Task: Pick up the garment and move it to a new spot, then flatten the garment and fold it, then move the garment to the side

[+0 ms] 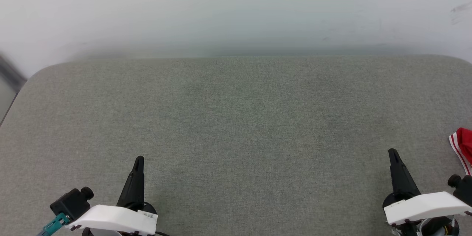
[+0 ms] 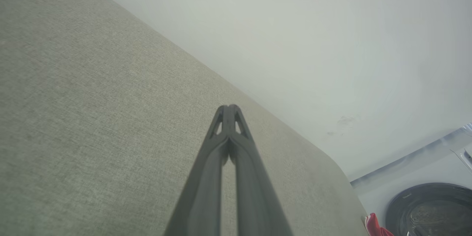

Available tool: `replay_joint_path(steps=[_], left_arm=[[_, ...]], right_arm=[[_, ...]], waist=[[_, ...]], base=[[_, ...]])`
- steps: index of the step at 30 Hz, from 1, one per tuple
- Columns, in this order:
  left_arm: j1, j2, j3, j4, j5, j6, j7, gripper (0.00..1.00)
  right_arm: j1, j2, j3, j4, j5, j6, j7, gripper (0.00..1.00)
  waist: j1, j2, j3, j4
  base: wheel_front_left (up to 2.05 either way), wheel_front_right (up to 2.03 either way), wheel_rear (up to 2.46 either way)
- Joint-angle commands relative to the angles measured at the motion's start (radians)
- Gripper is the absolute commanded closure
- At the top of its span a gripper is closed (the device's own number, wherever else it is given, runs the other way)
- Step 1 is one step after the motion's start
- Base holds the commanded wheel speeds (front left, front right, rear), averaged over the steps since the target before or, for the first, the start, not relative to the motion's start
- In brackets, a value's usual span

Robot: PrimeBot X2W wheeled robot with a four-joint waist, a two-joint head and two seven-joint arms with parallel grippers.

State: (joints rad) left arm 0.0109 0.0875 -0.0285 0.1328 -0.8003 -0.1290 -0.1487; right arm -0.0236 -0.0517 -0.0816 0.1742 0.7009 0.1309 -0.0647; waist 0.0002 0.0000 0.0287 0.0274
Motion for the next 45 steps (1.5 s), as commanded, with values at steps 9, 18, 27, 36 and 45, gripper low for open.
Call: replay_joint_path(steps=[9,18,27,36,45], left_arm=[[-0.041,0.008,0.015,0.007,-0.143,-0.001,0.035,1.0],[-0.054,0.008,0.026,0.021,-0.249,-0.001,0.063,1.0],[-0.065,0.006,0.037,0.035,-0.345,-0.002,0.089,1.0],[-0.075,0.004,0.049,0.048,-0.433,-0.002,0.113,1.0],[-0.087,0.001,0.06,0.062,-0.522,-0.002,0.139,1.0]], right_arm=[[-0.038,0.001,-0.007,0.002,0.15,0.0,0.029,1.0],[-0.047,0.001,-0.011,0.012,0.263,0.0,0.051,1.0],[-0.053,0.001,-0.015,0.022,0.367,0.0,0.072,1.0],[-0.061,0.001,-0.018,0.03,0.462,0.0,0.091,1.0],[-0.067,0.002,-0.021,0.039,0.559,0.0,0.11,1.0]], waist=[[-0.0001,0.0,-0.003,-0.003],[-0.0001,0.0,-0.005,-0.006],[-0.0001,0.0,-0.008,-0.008],[-0.0001,0.0,-0.01,-0.011],[-0.0001,0.0,-0.013,-0.014]], base=[[0.0,0.0,0.0],[0.0,0.0,0.0],[0.0,0.0,0.0],[0.0,0.0,0.0],[0.0,0.0,0.0]])
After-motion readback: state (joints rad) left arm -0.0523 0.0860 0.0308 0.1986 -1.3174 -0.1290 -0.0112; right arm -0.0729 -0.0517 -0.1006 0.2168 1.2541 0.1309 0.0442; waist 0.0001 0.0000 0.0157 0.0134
